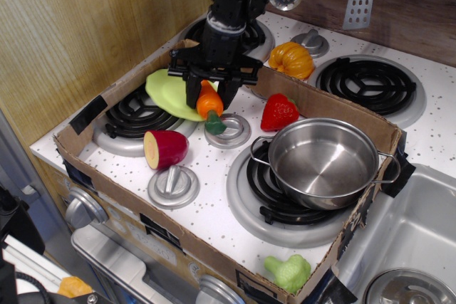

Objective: Take carrot off plate

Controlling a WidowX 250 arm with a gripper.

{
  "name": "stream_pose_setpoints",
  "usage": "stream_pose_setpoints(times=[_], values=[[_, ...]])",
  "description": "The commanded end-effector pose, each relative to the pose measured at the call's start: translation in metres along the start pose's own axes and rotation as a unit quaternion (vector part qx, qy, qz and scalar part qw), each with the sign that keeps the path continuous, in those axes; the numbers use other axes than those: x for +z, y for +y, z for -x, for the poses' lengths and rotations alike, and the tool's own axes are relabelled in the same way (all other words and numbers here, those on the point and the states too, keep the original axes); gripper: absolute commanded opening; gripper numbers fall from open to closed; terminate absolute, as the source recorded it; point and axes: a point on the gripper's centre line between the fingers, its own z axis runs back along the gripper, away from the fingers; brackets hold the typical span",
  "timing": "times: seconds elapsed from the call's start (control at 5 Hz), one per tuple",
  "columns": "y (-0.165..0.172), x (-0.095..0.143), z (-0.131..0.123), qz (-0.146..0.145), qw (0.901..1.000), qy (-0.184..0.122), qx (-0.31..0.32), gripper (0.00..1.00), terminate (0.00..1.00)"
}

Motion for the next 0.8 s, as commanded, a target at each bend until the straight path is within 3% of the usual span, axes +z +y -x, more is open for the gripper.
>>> stream_pose_setpoints(times=[0.0,0.4,0.6], values=[[0.001,0.072,0.01,0.012,0.9991,-0.03,0.027,0.0,0.0],[-0.007,0.092,0.036,0.029,0.9932,0.088,0.07,0.0,0.0],[-0.007,0.095,0.058,0.042,0.9936,0.04,0.096,0.0,0.0]])
